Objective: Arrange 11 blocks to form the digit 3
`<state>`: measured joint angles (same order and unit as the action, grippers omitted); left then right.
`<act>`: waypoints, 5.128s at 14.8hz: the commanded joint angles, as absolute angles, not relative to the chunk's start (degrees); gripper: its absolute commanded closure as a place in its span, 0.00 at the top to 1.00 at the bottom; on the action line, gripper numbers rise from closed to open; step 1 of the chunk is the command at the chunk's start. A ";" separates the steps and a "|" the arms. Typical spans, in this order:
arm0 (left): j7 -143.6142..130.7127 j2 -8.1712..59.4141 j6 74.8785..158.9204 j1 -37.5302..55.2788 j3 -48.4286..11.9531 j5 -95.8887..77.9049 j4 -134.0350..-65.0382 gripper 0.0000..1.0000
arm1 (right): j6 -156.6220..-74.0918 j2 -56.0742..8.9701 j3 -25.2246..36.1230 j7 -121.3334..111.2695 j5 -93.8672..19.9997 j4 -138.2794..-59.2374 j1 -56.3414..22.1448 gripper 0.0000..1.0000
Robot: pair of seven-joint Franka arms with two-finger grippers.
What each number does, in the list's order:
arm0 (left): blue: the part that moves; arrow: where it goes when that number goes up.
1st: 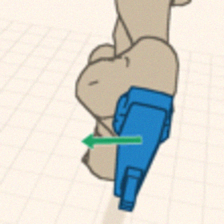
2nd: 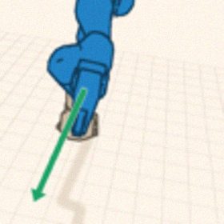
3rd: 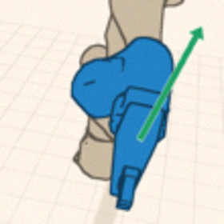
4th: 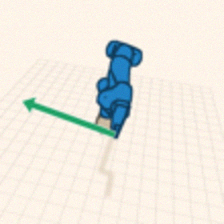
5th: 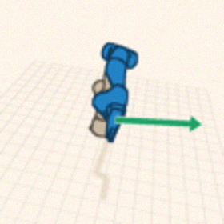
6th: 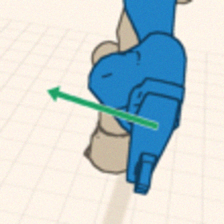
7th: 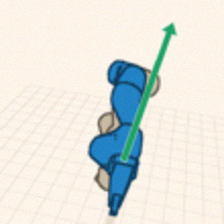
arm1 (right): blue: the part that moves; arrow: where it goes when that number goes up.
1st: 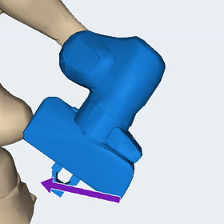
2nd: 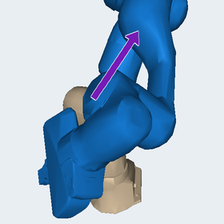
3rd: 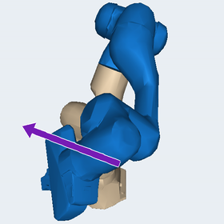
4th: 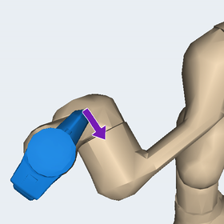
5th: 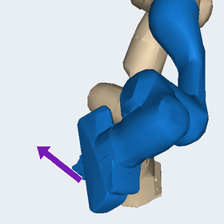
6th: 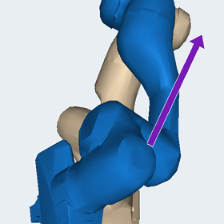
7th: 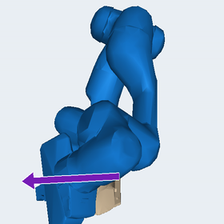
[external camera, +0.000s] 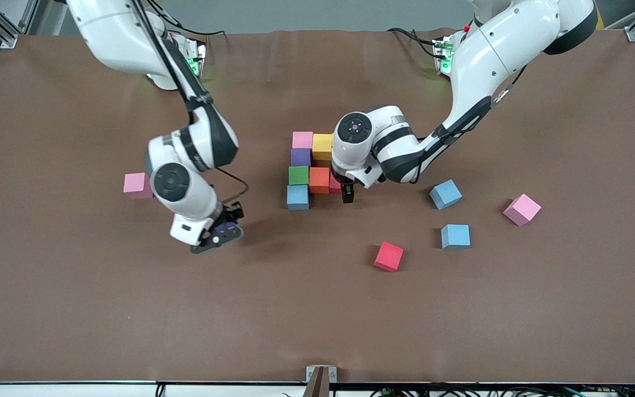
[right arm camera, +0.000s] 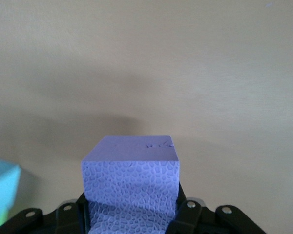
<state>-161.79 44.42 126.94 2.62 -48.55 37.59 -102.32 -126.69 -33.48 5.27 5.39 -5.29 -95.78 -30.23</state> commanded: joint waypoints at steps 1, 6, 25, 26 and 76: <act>-175.01 42.89 123.14 -1.99 -54.47 39.91 -102.30 1.00 | -125.51 -38.75 5.71 15.00 -7.64 -89.22 -33.13 0.25; -171.58 42.89 117.69 -8.50 -61.86 39.73 -101.87 1.00 | -125.16 -42.27 5.71 26.17 -11.60 -86.05 -37.08 0.25; -101.91 49.13 114.87 -14.68 -53.26 37.62 -86.49 0.99 | -125.86 -48.16 5.63 37.88 -15.91 -81.74 -42.63 0.25; -100.13 49.39 115.74 -14.68 -52.48 37.44 -86.48 0.99 | -125.77 -48.16 5.62 37.79 -15.91 -81.74 -43.06 0.26; -147.83 53.53 129.29 15.11 -36.39 31.20 -81.56 0.25 | -83.75 7.82 6.15 -4.30 -1.14 -95.98 -0.98 1.00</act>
